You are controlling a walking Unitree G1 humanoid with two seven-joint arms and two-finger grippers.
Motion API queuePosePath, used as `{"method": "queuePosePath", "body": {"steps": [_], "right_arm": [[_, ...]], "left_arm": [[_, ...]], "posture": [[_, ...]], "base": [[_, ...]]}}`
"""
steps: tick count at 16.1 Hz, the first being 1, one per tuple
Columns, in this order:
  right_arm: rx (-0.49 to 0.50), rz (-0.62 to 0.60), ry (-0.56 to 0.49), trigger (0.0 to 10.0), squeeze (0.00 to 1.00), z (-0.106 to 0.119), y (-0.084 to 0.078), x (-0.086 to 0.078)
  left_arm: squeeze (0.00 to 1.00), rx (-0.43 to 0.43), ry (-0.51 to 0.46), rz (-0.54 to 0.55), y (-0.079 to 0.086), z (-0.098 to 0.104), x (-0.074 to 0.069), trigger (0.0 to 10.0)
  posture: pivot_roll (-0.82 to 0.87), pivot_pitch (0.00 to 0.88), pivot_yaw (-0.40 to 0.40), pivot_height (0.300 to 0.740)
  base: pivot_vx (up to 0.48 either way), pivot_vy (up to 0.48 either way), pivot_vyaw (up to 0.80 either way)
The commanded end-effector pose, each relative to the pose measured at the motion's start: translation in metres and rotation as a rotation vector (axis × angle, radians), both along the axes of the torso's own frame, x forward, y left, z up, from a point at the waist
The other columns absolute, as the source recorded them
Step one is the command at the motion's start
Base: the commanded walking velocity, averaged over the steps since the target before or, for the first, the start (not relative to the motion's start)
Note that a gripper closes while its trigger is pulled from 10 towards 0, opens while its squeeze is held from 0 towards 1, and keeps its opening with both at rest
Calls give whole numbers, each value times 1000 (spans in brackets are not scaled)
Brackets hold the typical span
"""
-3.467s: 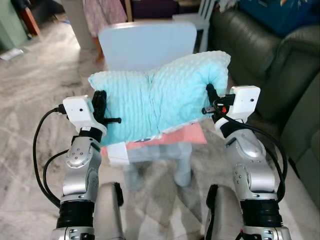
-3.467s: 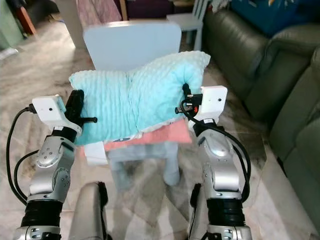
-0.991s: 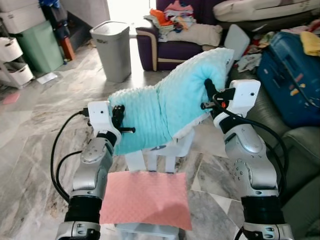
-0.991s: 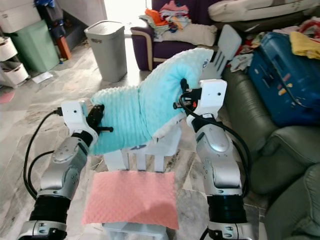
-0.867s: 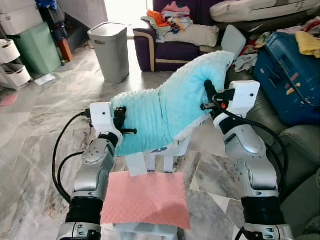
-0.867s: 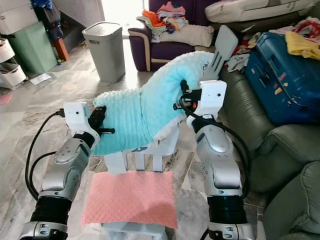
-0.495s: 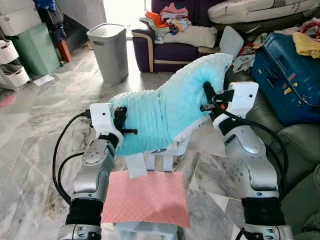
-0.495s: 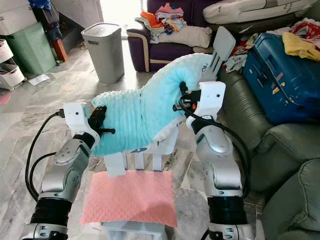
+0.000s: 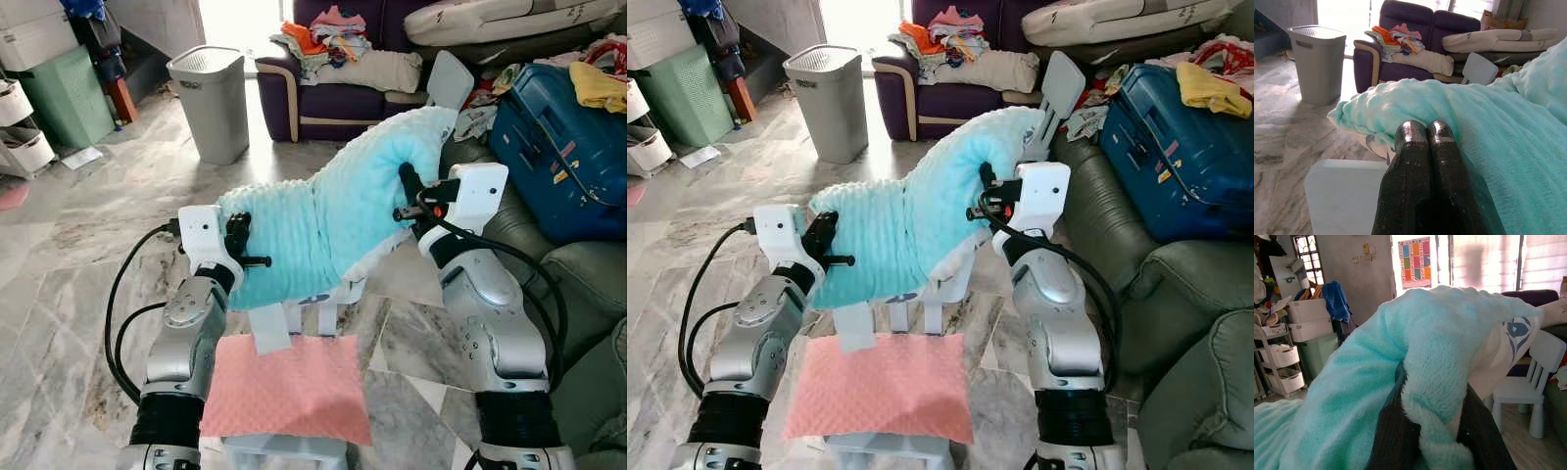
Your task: Move the pillow to the sofa
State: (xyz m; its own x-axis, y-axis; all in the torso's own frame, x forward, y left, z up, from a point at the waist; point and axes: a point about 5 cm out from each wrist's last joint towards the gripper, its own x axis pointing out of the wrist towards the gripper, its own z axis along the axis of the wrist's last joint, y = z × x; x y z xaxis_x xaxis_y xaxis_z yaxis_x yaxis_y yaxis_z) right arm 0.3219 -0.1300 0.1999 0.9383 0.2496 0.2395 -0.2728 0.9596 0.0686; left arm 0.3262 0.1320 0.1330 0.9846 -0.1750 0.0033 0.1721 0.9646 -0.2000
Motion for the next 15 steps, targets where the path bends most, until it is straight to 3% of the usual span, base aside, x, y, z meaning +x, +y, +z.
{"method": "queuePosePath", "body": {"steps": [1, 3, 15], "right_arm": [[2, 21, -20, 10000, 0, 6, 4, -3], [2, 22, -17, 10000, 0, 6, 3, -4], [-8, 22, 2, 10000, 0, 6, 1, -7]], "left_arm": [[0, 2, -24, -14, -2, 6, -1, 10000], [0, -11, -22, -13, -3, 5, -2, 10000], [0, -9, -18, -42, -10, 5, -3, 10000]], "posture": [[-188, 0, 12, 740], [-192, 0, 12, 740], [-211, 0, 10, 740]], "base": [[0, 0, 0], [0, 0, 0], [0, 0, -784]]}}
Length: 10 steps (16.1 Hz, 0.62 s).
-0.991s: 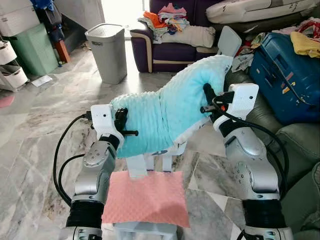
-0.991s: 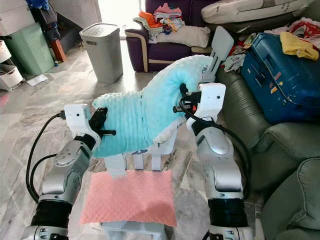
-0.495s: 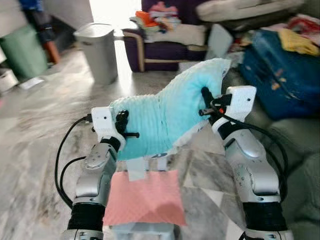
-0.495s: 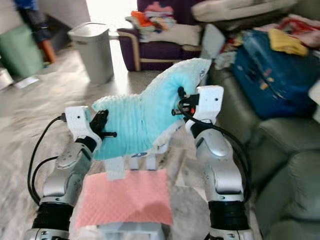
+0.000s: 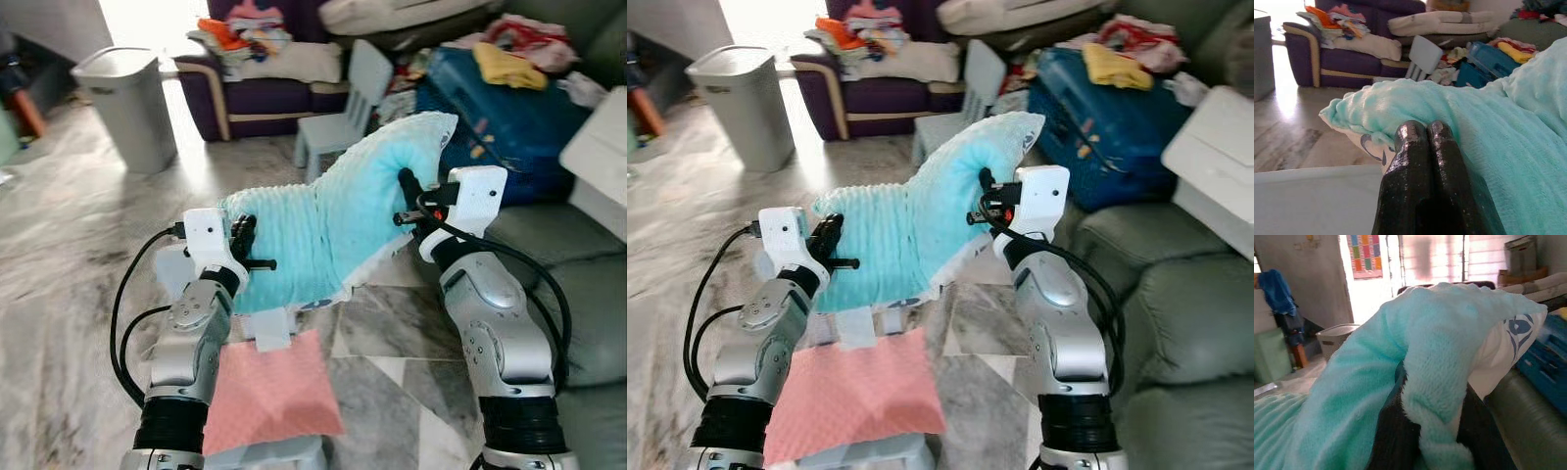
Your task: Move the pillow to the sofa
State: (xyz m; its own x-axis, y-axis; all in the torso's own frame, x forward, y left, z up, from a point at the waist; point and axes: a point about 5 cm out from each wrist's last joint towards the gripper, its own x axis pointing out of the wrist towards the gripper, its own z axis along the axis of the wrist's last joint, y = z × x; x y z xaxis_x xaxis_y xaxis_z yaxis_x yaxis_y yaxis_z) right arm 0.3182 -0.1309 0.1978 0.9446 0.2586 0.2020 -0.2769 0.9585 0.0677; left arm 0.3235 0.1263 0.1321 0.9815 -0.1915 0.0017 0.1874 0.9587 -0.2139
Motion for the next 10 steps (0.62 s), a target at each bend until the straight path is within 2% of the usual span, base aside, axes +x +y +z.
{"method": "queuePosePath", "body": {"steps": [1, 4, 10], "right_arm": [[5, 16, -35, 10000, 0, 8, 2, -3], [0, 18, -36, 10000, 0, 9, 1, -3], [0, 23, -35, 10000, 0, 9, 2, -2]], "left_arm": [[0, 1, -22, -29, -4, 6, 0, 10000], [0, -27, -19, -15, -3, 6, 0, 10000], [0, -29, -12, -12, -3, 6, 1, 10000]], "posture": [[-212, 0, 9, 740], [-211, 0, 7, 740], [-209, 0, 4, 740]], "base": [[0, 0, 0], [0, 0, 0], [0, 0, 0]]}}
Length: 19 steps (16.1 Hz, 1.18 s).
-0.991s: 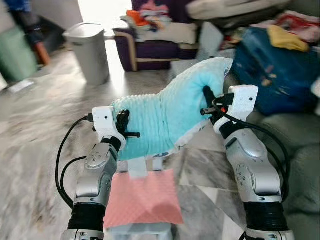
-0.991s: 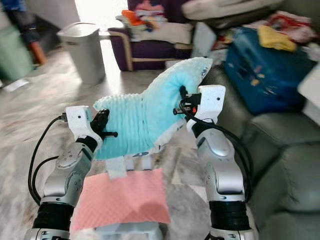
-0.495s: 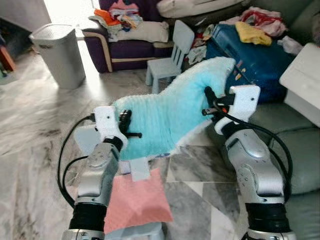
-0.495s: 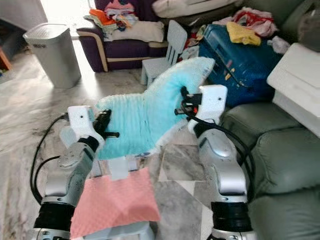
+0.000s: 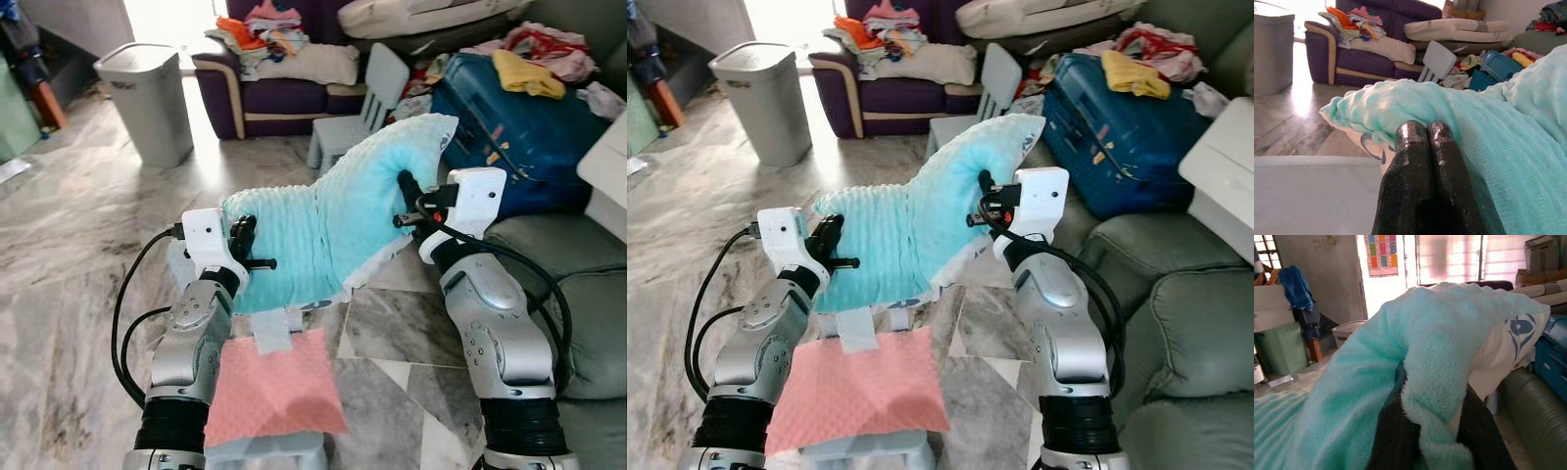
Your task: Move the pillow to the sofa
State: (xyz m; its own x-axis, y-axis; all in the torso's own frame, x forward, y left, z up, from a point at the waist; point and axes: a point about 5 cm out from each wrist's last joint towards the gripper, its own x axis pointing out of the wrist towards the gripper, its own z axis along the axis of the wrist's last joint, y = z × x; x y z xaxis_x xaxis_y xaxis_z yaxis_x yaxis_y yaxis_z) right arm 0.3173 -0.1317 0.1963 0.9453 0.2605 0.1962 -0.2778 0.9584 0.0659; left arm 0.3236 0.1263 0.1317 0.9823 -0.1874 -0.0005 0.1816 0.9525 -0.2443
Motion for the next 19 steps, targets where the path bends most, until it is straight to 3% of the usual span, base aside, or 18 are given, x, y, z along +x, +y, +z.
{"method": "queuePosePath", "body": {"steps": [1, 11, 19], "right_arm": [[3, 22, -41, 10000, 0, 11, 3, -1], [10, 17, -42, 10000, 0, 11, 3, 0], [10, 12, -43, 10000, 0, 11, 2, -1]], "left_arm": [[0, 2, -21, -16, -3, 6, 1, 10000], [0, 4, -20, -17, -2, 7, 2, 10000], [0, 3, -16, -18, -3, 7, 2, 10000]], "posture": [[-208, 0, 4, 740], [-205, 0, 10, 740], [-210, 0, 13, 740]], "base": [[0, 0, 0], [-51, 0, 0], [-267, -265, 0]]}}
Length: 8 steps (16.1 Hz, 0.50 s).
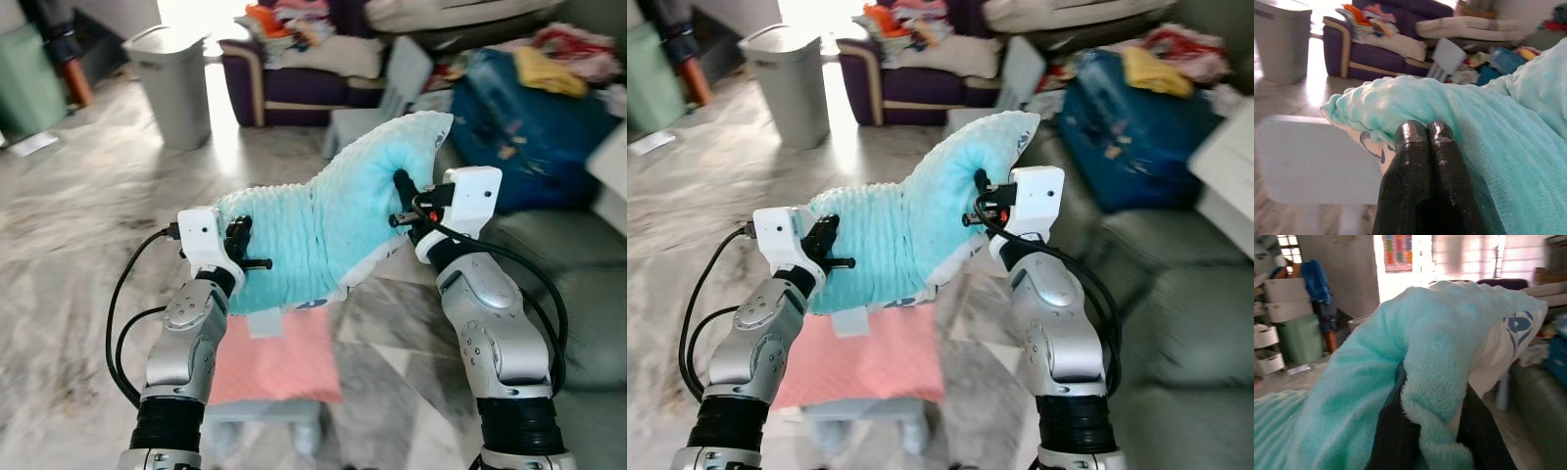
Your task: Move the pillow to the sofa
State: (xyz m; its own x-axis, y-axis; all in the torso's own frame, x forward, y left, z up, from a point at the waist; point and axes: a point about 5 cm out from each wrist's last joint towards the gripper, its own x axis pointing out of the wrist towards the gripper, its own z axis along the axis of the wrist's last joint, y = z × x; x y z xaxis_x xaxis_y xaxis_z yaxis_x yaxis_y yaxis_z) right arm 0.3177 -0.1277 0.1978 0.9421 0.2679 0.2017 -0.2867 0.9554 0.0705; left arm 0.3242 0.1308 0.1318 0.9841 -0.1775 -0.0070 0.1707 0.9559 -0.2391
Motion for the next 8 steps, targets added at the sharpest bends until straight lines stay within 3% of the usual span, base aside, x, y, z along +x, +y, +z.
{"method": "queuePosePath", "body": {"steps": [1, 8], "right_arm": [[4, 1, -39, 10000, 0, 10, -2, -1], [6, -4, -43, 10000, 0, 10, -2, 0]], "left_arm": [[0, -4, -22, -29, -8, 7, 1, 10000], [0, -5, -25, -30, -8, 8, 3, 10000]], "posture": [[-210, 0, 14, 740], [-211, 0, 18, 740]], "base": [[-266, -270, 0], [-265, -271, 0]]}}
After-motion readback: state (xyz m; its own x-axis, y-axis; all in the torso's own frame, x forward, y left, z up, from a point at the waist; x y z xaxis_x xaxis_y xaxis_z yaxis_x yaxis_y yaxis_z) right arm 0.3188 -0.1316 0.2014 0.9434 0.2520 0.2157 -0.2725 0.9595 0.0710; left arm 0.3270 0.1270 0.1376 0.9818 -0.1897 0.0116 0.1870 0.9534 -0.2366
